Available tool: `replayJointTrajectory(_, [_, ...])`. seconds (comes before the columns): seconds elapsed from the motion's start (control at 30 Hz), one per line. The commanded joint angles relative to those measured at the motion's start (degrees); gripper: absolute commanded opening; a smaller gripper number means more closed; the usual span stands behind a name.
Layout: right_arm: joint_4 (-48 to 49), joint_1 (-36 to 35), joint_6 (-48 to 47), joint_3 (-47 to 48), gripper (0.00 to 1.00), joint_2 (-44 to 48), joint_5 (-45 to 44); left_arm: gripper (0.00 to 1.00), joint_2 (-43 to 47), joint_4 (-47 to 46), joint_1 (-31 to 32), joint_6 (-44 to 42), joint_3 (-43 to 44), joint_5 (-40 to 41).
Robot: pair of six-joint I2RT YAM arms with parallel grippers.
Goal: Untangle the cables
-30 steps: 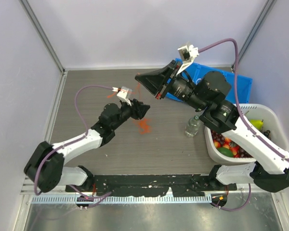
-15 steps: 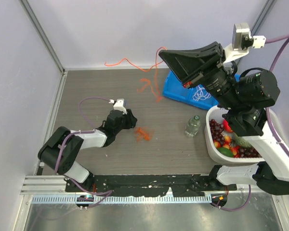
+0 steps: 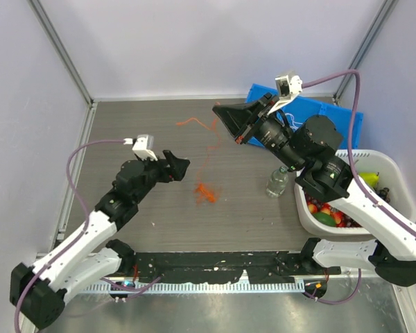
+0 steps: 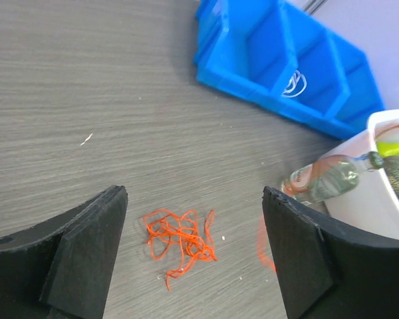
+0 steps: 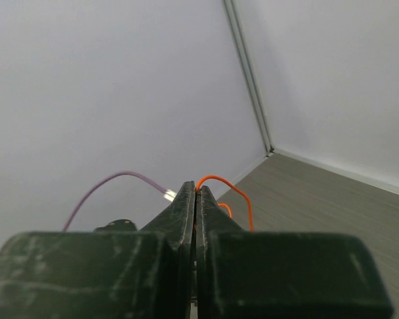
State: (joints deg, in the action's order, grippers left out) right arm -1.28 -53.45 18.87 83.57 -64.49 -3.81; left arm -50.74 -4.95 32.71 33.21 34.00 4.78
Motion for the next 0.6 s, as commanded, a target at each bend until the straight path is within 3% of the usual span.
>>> replayJointTrajectory(0.0, [1.63,-0.07,-3.31,0.37,0.01,2.61,-7.6,0.9,6.96,13.11,-0.37,-2.27,4.14,1.9])
replayJointTrajectory(0.27, [5.22,1.5,-13.76,-1.39,0.01,0.86,-28.69,0.95,7.42,15.85,-0.45,-5.43,16.25,0.51])
replayJointTrajectory(0.57, [6.55,22.05,-5.43,3.53,0.01,-8.27,-18.69,0.95,-0.14,17.52,-0.45,-15.8,29.54,-4.51])
